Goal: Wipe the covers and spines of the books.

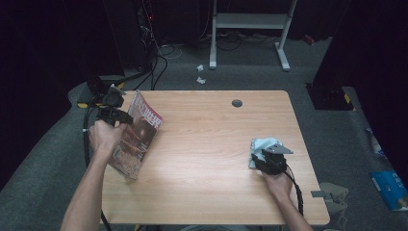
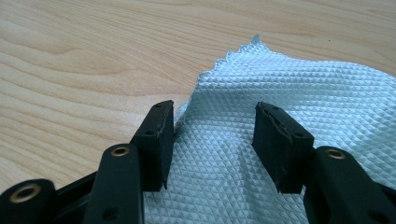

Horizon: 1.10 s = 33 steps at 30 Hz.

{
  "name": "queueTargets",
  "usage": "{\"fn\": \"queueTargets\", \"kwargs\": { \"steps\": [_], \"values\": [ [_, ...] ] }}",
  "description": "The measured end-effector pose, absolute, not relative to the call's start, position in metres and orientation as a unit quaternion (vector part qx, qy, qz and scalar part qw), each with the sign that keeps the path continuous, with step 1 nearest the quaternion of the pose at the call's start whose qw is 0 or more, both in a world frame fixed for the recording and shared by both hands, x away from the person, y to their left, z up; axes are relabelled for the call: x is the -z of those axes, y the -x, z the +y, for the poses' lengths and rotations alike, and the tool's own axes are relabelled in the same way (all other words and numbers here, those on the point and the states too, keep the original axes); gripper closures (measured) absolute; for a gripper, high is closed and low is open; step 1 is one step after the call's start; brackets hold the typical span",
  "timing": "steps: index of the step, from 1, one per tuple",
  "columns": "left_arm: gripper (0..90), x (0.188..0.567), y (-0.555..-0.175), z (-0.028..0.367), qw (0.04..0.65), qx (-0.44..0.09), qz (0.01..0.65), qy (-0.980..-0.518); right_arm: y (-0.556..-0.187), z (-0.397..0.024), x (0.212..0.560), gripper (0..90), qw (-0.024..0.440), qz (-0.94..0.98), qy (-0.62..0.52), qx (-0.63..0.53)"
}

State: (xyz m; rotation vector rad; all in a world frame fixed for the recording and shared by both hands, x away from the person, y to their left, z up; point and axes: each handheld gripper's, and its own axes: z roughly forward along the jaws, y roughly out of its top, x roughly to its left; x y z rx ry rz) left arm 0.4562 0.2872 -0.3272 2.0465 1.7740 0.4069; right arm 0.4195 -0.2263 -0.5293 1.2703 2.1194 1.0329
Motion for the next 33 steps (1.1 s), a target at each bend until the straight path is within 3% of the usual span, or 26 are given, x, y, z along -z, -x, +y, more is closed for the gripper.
{"fn": "queueTargets", "kwargs": {
  "steps": [14, 33],
  "values": [
    [83.6, 0.346, -0.475, 0.203, 0.182, -0.128, 0.598, -0.770, -0.419, -0.226, 0.529, 48.3, 0.230, 0.770, -0.463, -0.375],
    [83.4, 0.358, -0.470, 0.156, 0.218, -0.098, 0.566, -0.789, -0.419, -0.226, 0.529, 48.2, 0.230, 0.770, -0.462, -0.374]
  ]
}}
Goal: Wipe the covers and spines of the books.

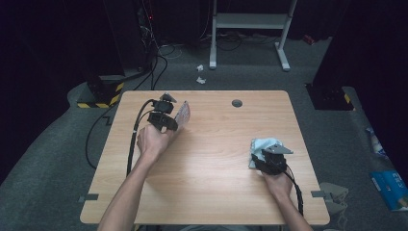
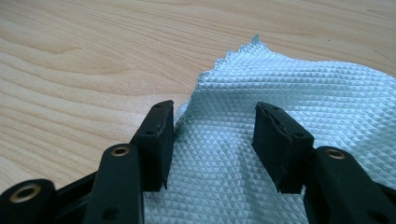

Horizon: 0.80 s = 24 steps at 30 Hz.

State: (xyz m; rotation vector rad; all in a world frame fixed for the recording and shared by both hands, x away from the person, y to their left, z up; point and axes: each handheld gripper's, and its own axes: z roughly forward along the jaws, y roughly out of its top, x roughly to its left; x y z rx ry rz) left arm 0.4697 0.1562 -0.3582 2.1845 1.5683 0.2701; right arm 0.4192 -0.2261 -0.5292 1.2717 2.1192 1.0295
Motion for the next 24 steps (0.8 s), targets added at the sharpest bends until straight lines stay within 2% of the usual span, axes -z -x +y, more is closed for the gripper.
{"fn": "queueTargets", "kwargs": {
  "steps": [4, 6, 10, 24],
  "values": [
    [83.5, 0.361, -0.468, 0.149, 0.218, -0.094, 0.560, -0.794, -0.419, -0.226, 0.529, 48.3, 0.230, 0.770, -0.463, -0.374],
    [83.6, 0.374, -0.471, 0.144, 0.237, -0.050, 0.561, -0.792, -0.419, -0.226, 0.529, 48.3, 0.229, 0.770, -0.464, -0.374],
    [83.5, 0.397, -0.475, 0.130, 0.237, -0.025, 0.558, -0.795, -0.419, -0.226, 0.529, 48.3, 0.229, 0.770, -0.463, -0.374],
    [83.1, 0.415, -0.478, 0.106, 0.269, -0.008, 0.547, -0.793, -0.419, -0.226, 0.529, 48.3, 0.229, 0.770, -0.464, -0.374]
  ]
}}
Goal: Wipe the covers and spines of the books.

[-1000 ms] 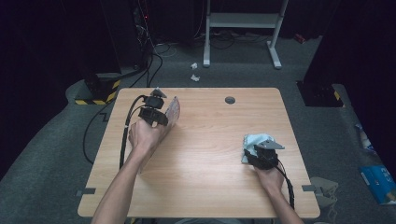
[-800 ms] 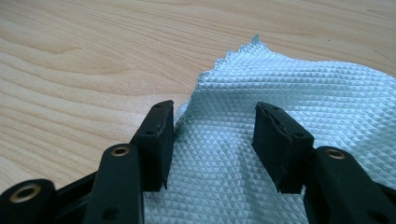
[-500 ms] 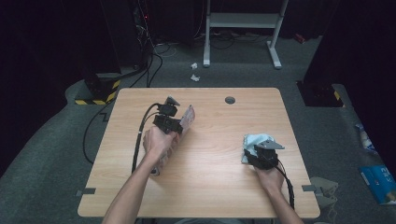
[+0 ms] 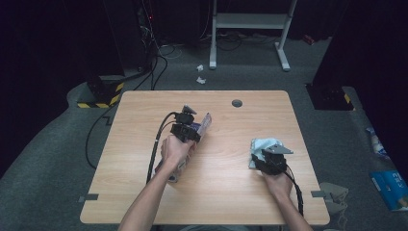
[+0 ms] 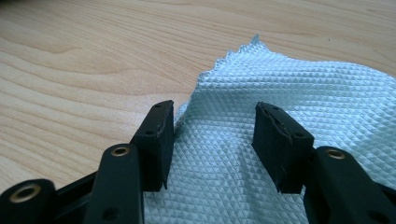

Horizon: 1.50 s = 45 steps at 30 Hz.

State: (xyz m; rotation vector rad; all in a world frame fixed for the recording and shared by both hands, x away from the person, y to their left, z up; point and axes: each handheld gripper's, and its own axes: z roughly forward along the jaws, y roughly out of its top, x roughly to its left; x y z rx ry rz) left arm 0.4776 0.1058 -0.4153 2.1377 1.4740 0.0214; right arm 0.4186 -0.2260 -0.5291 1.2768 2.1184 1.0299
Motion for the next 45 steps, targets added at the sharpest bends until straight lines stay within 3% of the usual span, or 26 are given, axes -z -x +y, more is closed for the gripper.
{"fn": "queueTargets", "kwargs": {
  "steps": [17, 45],
  "values": [
    [79.7, 0.435, -0.480, 0.070, 0.268, 0.007, 0.522, -0.810, -0.419, -0.226, 0.529, 48.3, 0.230, 0.770, -0.463, -0.374],
    [74.1, 0.448, -0.480, 0.052, 0.255, 0.005, 0.509, -0.822, -0.419, -0.226, 0.529, 48.2, 0.230, 0.770, -0.463, -0.375]
  ]
}}
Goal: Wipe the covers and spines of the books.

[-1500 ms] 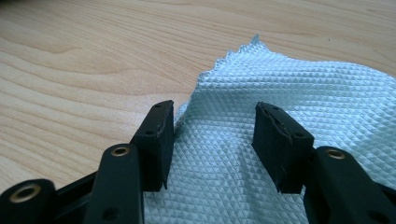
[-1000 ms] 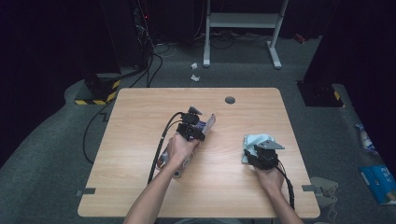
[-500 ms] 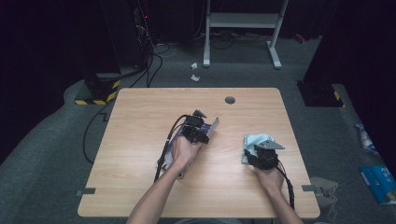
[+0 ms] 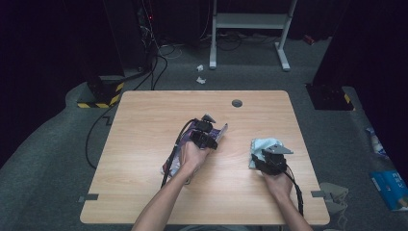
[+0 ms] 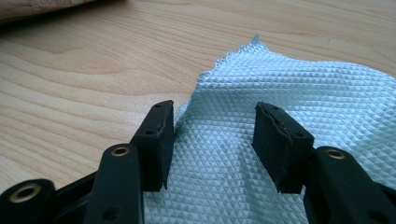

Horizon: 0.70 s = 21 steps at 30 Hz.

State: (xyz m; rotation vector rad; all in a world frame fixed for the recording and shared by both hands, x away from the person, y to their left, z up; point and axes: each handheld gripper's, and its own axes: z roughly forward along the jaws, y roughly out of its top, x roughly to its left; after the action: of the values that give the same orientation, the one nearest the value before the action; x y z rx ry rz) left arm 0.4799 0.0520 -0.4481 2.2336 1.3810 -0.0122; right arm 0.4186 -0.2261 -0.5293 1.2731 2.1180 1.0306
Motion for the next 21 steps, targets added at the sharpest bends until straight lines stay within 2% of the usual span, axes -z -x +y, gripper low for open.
{"fn": "queueTargets", "kwargs": {
  "steps": [6, 19, 21],
  "values": [
    [71.5, 0.453, -0.479, 0.046, 0.252, 0.003, 0.501, -0.828, -0.418, -0.226, 0.529, 48.3, 0.230, 0.769, -0.464, -0.374],
    [59.6, 0.460, -0.476, 0.035, 0.243, 0.015, 0.490, -0.837, -0.419, -0.226, 0.529, 48.3, 0.229, 0.770, -0.464, -0.374],
    [57.0, 0.463, -0.477, 0.034, 0.249, 0.039, 0.485, -0.838, -0.419, -0.226, 0.529, 48.2, 0.229, 0.770, -0.464, -0.374]
  ]
}}
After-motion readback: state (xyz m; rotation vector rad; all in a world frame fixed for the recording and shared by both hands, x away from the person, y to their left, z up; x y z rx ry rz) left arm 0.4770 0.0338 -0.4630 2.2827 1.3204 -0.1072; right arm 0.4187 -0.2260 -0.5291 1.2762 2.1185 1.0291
